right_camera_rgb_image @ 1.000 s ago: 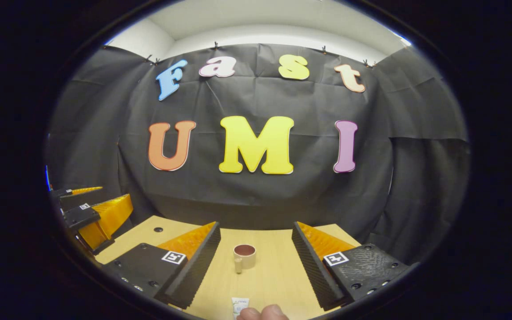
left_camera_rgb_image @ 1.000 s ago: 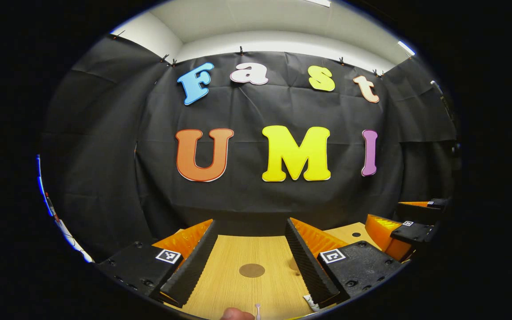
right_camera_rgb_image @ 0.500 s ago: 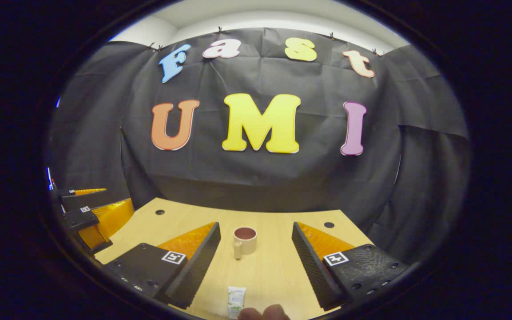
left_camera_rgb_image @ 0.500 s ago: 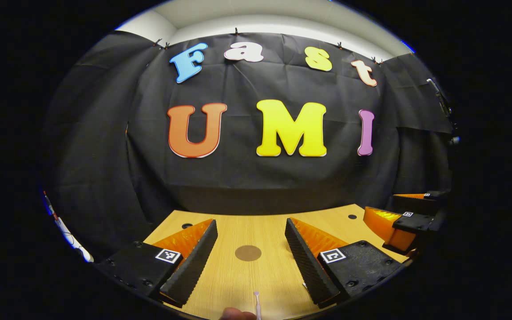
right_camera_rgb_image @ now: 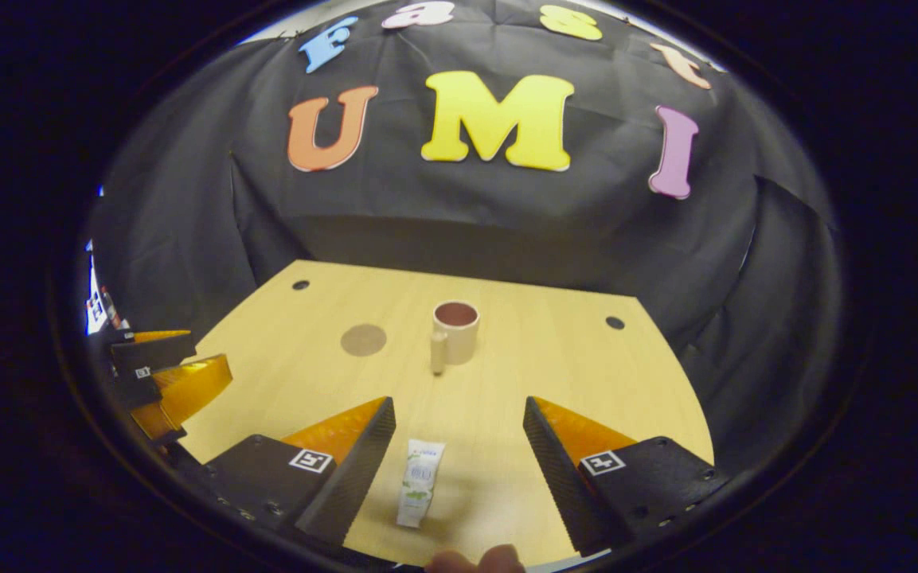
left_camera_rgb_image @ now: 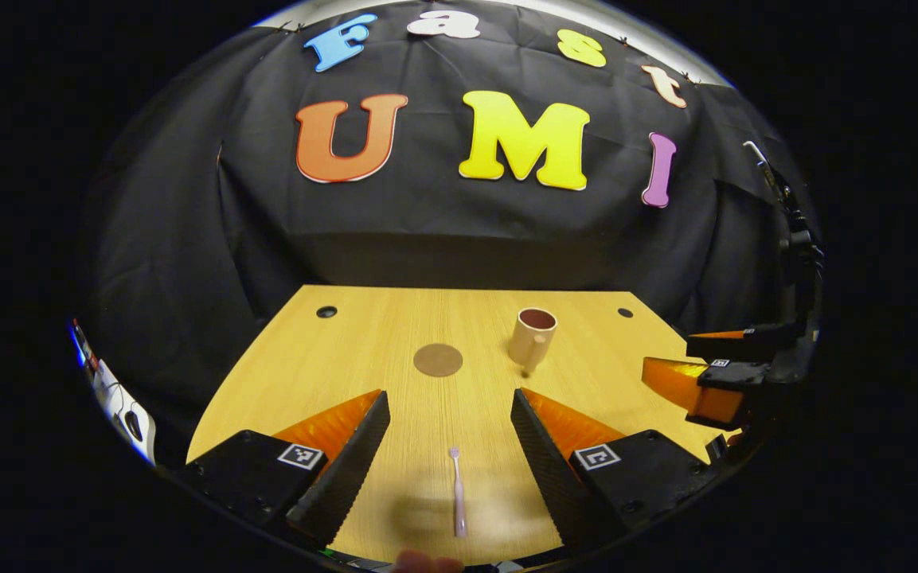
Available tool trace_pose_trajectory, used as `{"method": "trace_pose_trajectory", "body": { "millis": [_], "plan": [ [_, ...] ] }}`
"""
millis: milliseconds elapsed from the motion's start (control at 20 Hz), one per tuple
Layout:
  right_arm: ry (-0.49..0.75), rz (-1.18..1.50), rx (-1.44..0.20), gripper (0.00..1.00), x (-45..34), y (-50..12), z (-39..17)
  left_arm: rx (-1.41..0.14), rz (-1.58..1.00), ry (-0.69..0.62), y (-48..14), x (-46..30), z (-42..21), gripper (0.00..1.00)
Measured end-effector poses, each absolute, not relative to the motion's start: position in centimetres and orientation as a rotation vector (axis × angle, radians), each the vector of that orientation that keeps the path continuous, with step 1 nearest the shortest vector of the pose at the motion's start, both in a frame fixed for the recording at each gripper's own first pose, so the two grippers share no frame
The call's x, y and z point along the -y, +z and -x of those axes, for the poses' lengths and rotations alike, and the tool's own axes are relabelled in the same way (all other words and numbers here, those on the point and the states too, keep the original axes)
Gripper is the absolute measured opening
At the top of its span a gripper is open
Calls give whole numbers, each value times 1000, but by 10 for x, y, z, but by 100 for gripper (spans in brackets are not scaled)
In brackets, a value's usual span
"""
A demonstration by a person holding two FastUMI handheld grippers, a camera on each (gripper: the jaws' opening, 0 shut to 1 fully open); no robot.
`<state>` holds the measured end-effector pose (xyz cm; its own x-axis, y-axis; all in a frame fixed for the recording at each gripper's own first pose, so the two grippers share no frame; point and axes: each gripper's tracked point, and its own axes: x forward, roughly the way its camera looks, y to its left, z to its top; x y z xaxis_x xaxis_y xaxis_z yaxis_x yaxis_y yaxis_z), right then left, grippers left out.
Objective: Put the toothbrush and toothpaste on the desktop into the cup, then pick up the cup and place it on the coaster on the desktop.
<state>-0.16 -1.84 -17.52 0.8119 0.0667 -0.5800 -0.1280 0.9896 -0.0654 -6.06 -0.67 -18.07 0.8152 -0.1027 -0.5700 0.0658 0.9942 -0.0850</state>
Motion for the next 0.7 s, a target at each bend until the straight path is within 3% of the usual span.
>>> {"method": "trace_pose_trajectory", "body": {
  "millis": [700],
  "plan": [
    [97,67,-1035,96,8,-279,42,-952,76,-158,-266,16,124,99]
  ]
}}
